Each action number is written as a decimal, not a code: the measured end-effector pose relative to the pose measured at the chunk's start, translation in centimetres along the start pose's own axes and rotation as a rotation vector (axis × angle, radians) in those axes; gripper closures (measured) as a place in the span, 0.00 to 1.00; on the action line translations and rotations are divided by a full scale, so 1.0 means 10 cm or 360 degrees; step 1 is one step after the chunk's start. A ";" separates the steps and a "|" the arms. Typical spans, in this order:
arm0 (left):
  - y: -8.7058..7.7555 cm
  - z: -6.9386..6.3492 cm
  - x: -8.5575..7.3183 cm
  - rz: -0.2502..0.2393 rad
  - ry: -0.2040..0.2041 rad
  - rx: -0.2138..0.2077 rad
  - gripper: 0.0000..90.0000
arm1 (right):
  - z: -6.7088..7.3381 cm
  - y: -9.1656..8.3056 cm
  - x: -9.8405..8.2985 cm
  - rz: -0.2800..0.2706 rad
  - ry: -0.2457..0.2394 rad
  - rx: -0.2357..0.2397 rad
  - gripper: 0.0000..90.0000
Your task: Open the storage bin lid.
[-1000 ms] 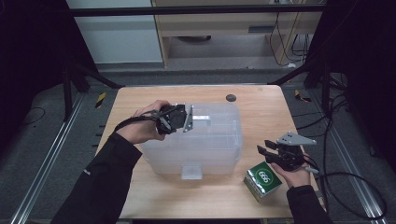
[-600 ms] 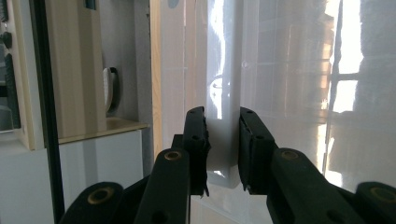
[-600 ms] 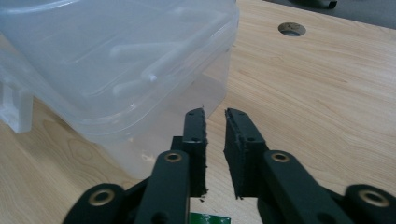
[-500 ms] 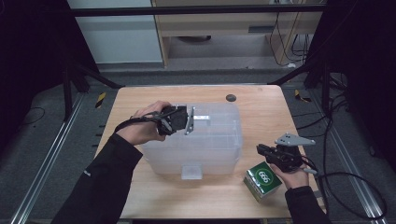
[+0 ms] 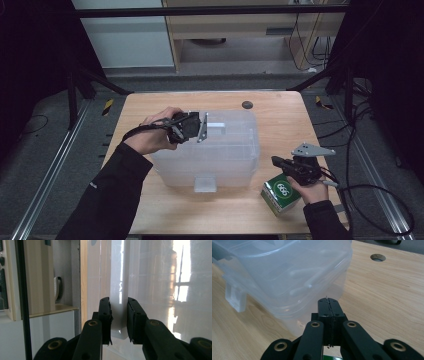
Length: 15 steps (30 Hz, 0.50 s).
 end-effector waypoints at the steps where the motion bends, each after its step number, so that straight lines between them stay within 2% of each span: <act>1: 0.00 0.00 0.00 0.0001 0.0000 0.0005 0.84 | 0.01 0.00 0.00 -0.0008 -0.0003 0.0006 1.00; 3: 0.00 0.01 0.00 0.0000 -0.0009 0.0012 0.83 | 0.02 0.00 0.00 -0.0009 0.0002 0.0011 1.00; 5: 0.00 0.04 0.00 -0.0023 -0.0020 0.0053 0.83 | 0.01 -0.01 0.00 -0.0010 -0.0010 0.0002 1.00; 15: -0.01 0.13 -0.02 -0.0030 -0.0071 0.0106 0.82 | 0.03 0.02 -0.02 0.0007 -0.0001 0.0017 1.00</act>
Point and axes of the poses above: each handheld gripper's, and its own axes: y roughly forward along the jaws, x roughly out of its top, z roughly to its left, the point moved 4 cm from there along y, roughly forward along the jaws, and after that the axes turned 12 degrees about -z, right-handed, at the moved point
